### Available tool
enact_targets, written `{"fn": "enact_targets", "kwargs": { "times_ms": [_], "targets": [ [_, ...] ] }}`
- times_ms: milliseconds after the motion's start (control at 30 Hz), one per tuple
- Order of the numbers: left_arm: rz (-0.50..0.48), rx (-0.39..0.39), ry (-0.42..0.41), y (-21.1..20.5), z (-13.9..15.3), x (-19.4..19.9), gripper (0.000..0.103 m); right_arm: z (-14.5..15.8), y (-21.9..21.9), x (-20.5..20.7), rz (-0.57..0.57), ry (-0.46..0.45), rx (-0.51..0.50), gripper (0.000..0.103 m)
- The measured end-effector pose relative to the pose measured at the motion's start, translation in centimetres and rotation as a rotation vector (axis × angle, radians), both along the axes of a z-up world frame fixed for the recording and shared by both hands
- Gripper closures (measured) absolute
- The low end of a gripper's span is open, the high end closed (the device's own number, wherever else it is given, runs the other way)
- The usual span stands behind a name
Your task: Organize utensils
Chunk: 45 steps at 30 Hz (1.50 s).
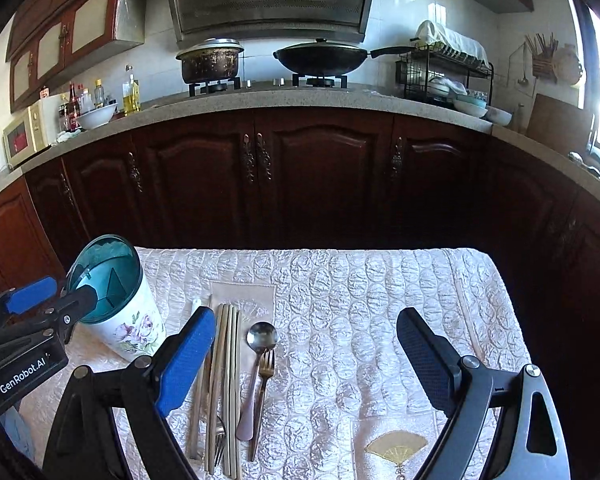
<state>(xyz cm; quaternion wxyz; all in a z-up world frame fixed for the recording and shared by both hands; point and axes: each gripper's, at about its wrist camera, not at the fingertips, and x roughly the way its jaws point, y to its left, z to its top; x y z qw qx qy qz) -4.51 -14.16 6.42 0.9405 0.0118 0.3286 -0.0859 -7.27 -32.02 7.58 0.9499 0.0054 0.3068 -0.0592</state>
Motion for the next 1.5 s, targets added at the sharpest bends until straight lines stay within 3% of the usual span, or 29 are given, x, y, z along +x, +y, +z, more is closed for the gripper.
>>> {"fn": "enact_targets", "kwargs": {
  "times_ms": [1500],
  "targets": [
    [0.005, -0.013, 0.005, 0.3, -0.4, 0.2, 0.041, -0.2, 0.9, 1.1, 0.001, 0.013, -0.032, 0.012]
  ]
}}
